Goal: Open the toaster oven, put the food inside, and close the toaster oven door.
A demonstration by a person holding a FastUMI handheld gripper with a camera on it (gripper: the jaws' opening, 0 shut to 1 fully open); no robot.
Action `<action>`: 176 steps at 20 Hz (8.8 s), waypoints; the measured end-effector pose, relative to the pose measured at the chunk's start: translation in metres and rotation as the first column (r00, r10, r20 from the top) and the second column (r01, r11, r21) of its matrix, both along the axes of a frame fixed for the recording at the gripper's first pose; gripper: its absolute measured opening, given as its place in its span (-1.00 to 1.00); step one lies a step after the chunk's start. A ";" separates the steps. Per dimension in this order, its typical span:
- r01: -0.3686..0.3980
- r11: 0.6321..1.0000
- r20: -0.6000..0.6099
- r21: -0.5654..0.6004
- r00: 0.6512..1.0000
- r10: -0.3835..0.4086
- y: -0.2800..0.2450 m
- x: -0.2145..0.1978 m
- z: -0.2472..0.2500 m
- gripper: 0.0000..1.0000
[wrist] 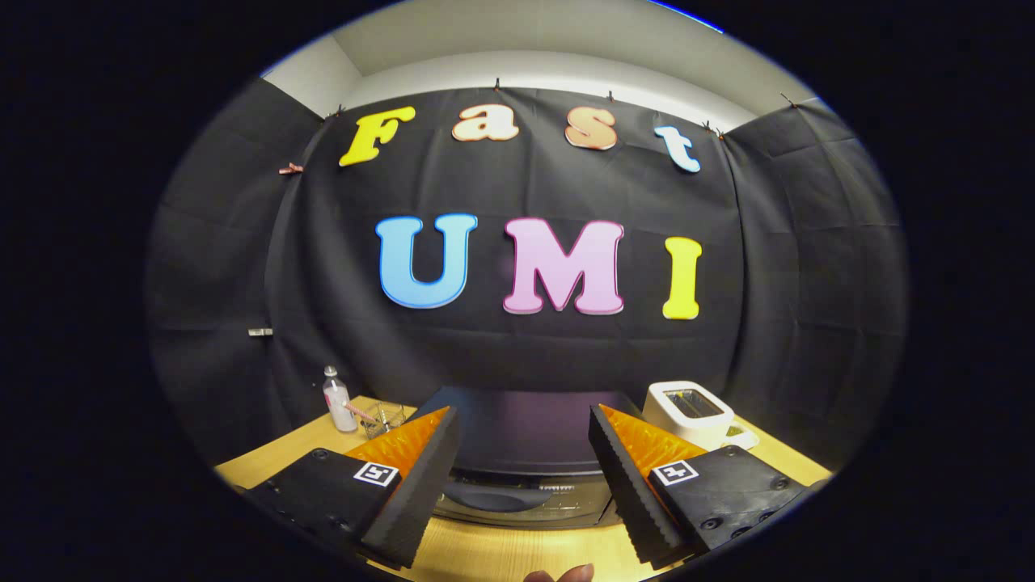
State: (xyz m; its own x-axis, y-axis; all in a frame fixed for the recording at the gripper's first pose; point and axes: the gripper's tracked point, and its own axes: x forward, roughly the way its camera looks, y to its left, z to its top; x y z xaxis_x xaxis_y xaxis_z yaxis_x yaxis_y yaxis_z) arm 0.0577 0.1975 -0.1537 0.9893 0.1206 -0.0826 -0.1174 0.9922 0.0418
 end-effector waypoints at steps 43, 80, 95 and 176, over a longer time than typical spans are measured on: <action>-0.010 0.999 -0.359 -0.053 0.933 -0.010 0.024 -0.092 -0.156 0.96; -0.113 0.993 -0.480 -0.013 0.872 0.093 -0.251 -0.098 -0.086 0.96; -0.075 0.953 -0.776 0.293 0.563 0.283 -0.285 -0.066 -0.217 0.44; 0.026 0.987 -0.373 0.162 0.927 0.036 -0.086 -0.026 -0.061 0.96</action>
